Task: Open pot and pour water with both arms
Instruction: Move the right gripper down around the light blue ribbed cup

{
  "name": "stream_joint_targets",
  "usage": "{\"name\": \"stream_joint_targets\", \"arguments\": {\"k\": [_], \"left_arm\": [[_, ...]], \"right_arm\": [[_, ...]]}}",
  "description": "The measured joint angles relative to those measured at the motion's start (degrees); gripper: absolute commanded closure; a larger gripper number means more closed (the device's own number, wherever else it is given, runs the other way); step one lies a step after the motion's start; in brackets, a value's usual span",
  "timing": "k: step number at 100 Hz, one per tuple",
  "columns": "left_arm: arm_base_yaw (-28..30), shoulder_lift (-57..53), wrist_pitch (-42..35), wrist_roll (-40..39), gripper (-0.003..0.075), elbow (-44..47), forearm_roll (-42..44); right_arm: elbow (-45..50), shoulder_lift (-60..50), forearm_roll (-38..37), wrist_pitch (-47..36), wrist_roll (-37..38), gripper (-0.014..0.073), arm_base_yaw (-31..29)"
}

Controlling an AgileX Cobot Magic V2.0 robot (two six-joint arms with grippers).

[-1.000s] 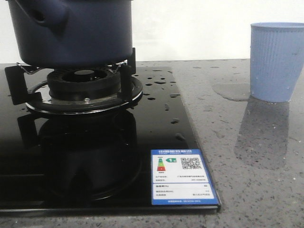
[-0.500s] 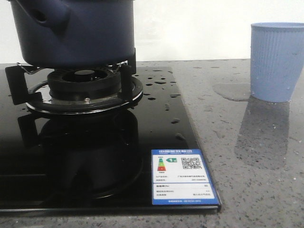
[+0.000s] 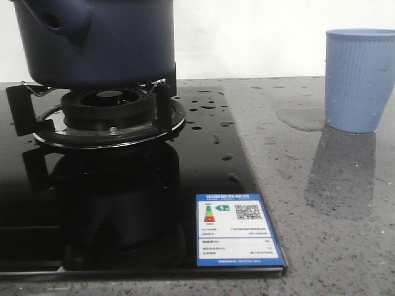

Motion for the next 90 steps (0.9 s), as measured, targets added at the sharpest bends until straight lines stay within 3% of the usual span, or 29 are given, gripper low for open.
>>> {"name": "stream_joint_targets", "arguments": {"k": [32,49,90], "left_arm": [[0.0,-11.1,-0.9,-0.1,0.0469,-0.1,-0.3],[0.0,-13.9,-1.0,-0.1,0.0469,-0.2,-0.4],[0.0,-14.3,-1.1,-0.1,0.0469,-0.2,-0.4]], "right_arm": [[7.1,3.2,-0.2,-17.0,0.0,0.0015,0.0],[8.5,9.4,0.2,-21.0,0.0,0.0015,0.6],[8.6,23.9,1.1,-38.6,0.0,0.0015,11.8]]}}
